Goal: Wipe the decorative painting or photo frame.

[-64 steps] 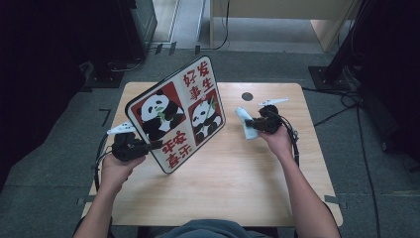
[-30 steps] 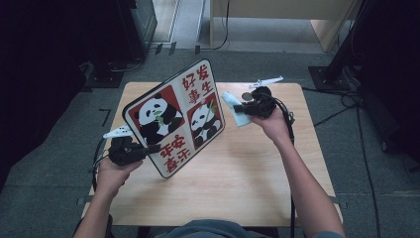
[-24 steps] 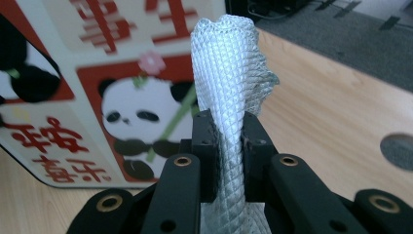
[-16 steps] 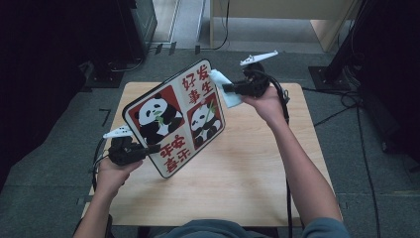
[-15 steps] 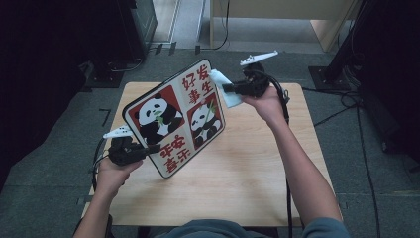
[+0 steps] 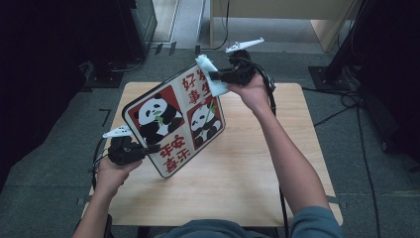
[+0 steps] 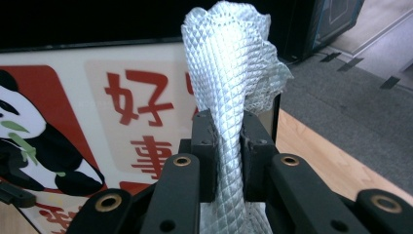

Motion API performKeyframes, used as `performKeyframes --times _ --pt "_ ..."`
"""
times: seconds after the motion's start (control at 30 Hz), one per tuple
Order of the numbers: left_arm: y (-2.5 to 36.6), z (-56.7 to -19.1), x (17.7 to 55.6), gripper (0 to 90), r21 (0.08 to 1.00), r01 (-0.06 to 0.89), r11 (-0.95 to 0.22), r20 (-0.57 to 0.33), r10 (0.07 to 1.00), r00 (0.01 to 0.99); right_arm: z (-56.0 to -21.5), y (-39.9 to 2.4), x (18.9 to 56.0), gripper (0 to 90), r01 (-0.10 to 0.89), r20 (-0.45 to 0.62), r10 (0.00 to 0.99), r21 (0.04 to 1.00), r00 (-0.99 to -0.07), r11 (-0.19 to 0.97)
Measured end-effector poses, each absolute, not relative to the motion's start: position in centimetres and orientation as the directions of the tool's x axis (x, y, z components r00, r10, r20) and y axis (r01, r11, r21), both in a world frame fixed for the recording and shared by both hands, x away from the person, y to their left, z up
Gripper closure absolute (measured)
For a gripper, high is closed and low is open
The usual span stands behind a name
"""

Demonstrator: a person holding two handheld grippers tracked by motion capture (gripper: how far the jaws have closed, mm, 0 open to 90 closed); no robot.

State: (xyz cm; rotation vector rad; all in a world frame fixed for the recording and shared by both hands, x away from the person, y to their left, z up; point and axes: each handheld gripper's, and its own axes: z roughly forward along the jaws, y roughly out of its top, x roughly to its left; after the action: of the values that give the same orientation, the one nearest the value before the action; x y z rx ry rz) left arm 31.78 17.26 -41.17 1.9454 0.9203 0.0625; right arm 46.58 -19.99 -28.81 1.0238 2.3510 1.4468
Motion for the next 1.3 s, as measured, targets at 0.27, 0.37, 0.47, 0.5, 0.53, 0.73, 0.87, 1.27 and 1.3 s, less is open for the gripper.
performKeyframes --times 0.27,0.37,0.47,0.5,0.53,0.73,0.87,1.27,1.3 --pt "17.3 -41.1 31.8 81.1 0.772 0.577 -0.265 -0.320 0.623 0.714 -30.3 -19.7 46.7 79.8 0.473 0.174 0.650 0.821 -0.740 0.319" --pt "17.3 -41.1 31.8 81.1 0.772 0.577 -0.265 -0.320 0.623 0.714 -30.9 -19.7 46.7 79.9 0.480 0.177 0.650 0.816 -0.739 0.323" --pt "17.3 -41.1 31.8 81.1 0.773 0.577 -0.266 -0.319 0.623 0.715 -31.4 -19.7 46.7 79.9 0.483 0.179 0.648 0.813 -0.740 0.327" --pt "17.3 -41.1 31.8 81.0 0.773 0.576 -0.266 -0.319 0.622 0.715 -31.5 -19.7 46.7 79.9 0.483 0.181 0.647 0.812 -0.741 0.326" --pt "17.3 -41.1 31.8 81.0 0.773 0.576 -0.266 -0.319 0.622 0.715 -31.5 -19.7 46.7 79.9 0.483 0.181 0.647 0.812 -0.741 0.326" --pt "17.3 -41.1 31.8 81.0 0.773 0.576 -0.266 -0.319 0.622 0.715 -32.2 -19.6 46.6 79.9 0.491 0.186 0.645 0.806 -0.741 0.331" --pt "17.3 -41.1 31.8 81.0 0.772 0.578 -0.265 -0.321 0.622 0.714 -33.0 -19.8 46.6 79.9 0.497 0.192 0.644 0.803 -0.740 0.331" --pt "17.4 -41.2 31.7 80.9 0.773 0.576 -0.265 -0.320 0.621 0.715 -34.6 -19.8 46.3 79.8 0.508 0.209 0.638 0.796 -0.741 0.329" --pt "17.4 -41.2 31.7 80.9 0.773 0.576 -0.265 -0.320 0.621 0.715 -34.9 -19.8 46.2 79.8 0.509 0.211 0.639 0.796 -0.740 0.327"
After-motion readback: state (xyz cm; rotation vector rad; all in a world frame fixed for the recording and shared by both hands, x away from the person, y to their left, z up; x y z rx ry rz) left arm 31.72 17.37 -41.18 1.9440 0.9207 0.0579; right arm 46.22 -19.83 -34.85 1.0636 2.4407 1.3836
